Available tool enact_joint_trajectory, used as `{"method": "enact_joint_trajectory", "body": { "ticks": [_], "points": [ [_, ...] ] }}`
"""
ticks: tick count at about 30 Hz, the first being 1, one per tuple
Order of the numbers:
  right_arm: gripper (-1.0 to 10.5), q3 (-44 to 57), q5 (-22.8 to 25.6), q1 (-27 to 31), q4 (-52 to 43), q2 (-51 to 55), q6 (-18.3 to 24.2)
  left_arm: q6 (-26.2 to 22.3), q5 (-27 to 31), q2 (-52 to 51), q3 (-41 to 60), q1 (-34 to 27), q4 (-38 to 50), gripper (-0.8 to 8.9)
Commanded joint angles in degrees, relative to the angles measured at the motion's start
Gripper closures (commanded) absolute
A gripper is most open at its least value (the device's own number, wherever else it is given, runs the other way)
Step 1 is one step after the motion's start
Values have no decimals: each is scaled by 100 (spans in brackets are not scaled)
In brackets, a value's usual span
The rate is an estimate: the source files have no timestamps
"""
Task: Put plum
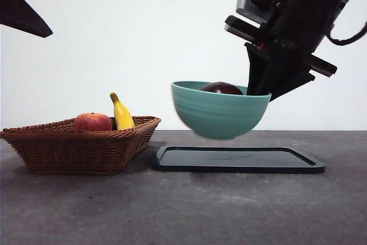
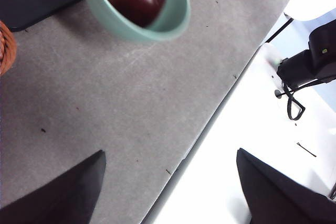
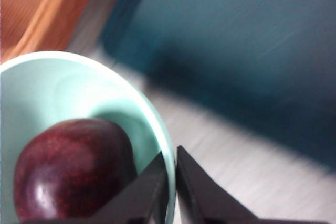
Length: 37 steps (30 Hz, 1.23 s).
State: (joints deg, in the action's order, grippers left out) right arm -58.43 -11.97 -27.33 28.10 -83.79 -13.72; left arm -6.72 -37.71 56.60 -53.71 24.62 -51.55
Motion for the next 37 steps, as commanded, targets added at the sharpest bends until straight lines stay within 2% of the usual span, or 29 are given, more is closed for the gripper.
{"method": "enact_joint_trajectory", "body": {
  "ticks": [1, 9, 14, 34, 37],
  "points": [
    [941, -494, -17, 166, 59, -348, 79, -26, -44, 31, -63, 26, 31, 412],
    [941, -1716, -13, 640, 479, -1403, 380, -26, -44, 31, -63, 24, 35, 412],
    [941, -2098, -20, 815, 494, -1908, 407, -26, -44, 31, -63, 26, 33, 412],
    [941, -2151, -20, 957, 199, -2723, 407, -26, -44, 31, -63, 26, 26, 412],
    [899, -2151, -20, 957, 236, -2723, 404, -24, -42, 31, -63, 26, 26, 412]
  ]
}}
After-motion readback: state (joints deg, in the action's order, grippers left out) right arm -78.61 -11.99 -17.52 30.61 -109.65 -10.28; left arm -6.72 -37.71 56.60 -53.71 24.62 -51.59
